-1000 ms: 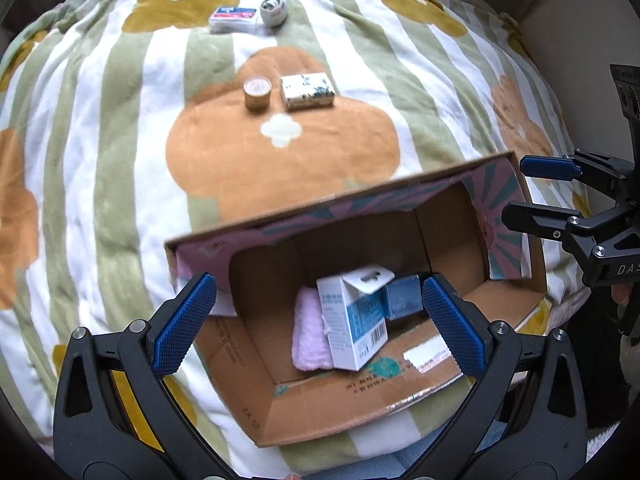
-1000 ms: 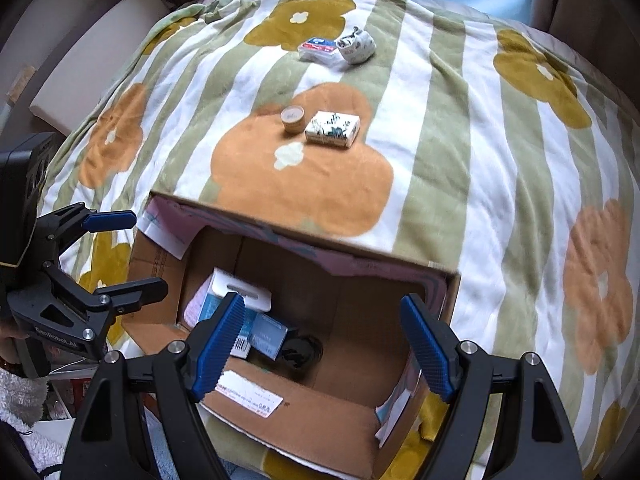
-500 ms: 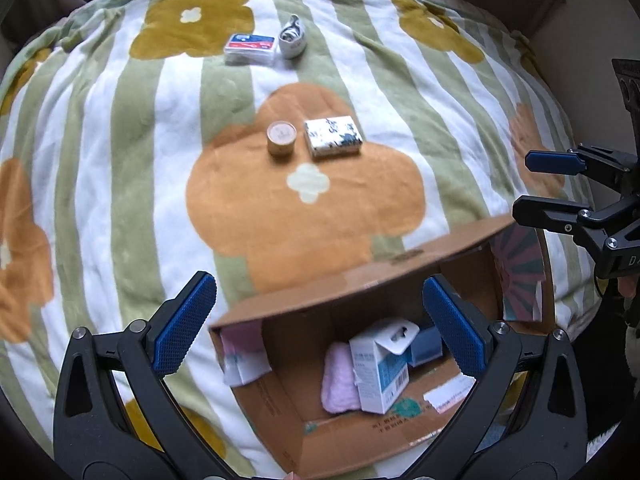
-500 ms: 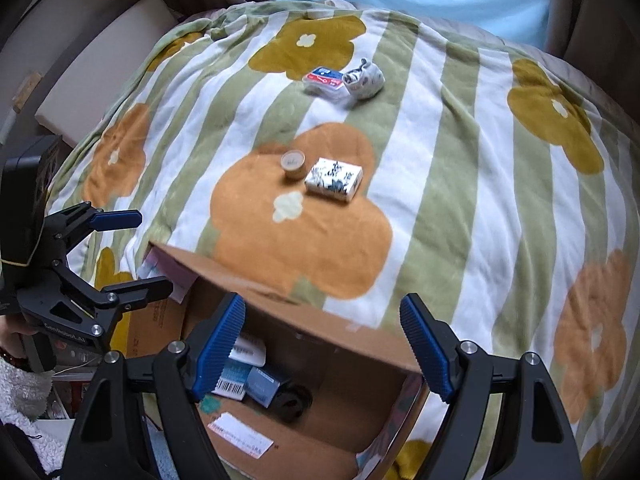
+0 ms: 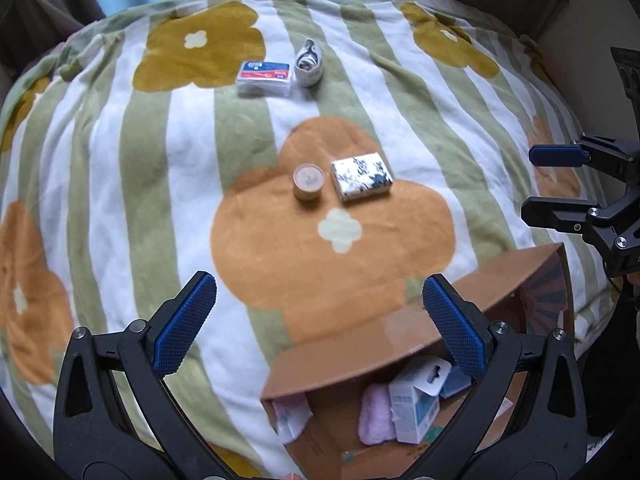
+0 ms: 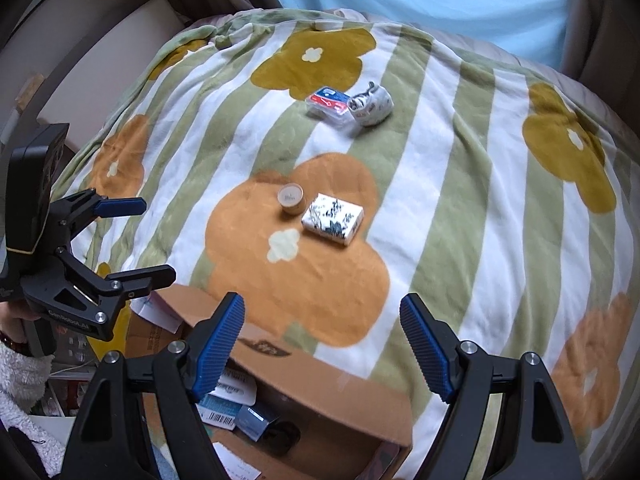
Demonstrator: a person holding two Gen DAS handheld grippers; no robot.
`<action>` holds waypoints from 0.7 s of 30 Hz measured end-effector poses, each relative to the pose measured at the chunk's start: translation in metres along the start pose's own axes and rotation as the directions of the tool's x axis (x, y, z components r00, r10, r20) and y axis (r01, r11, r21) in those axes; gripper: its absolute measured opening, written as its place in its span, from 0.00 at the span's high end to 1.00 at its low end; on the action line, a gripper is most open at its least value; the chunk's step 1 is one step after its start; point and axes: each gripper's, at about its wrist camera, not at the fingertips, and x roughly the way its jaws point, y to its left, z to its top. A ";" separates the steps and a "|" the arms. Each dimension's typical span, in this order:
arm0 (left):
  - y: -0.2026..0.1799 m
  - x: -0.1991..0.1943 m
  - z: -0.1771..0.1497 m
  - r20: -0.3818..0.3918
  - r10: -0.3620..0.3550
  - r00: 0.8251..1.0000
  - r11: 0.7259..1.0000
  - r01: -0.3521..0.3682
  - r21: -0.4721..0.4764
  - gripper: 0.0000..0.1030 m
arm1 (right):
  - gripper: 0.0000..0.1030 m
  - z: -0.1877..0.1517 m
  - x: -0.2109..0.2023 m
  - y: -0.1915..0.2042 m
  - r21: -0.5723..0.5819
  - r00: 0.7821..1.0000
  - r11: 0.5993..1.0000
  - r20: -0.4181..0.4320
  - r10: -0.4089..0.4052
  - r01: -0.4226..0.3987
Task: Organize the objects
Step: 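Move both tools from the cardboard box over the beige tin and tissue pack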
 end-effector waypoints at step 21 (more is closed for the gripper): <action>0.018 0.068 0.052 -0.028 -0.015 1.000 0.991 0.019 0.135 0.00 | 0.26 0.054 0.067 -0.014 -0.181 0.999 0.983 -0.020 0.036 -0.040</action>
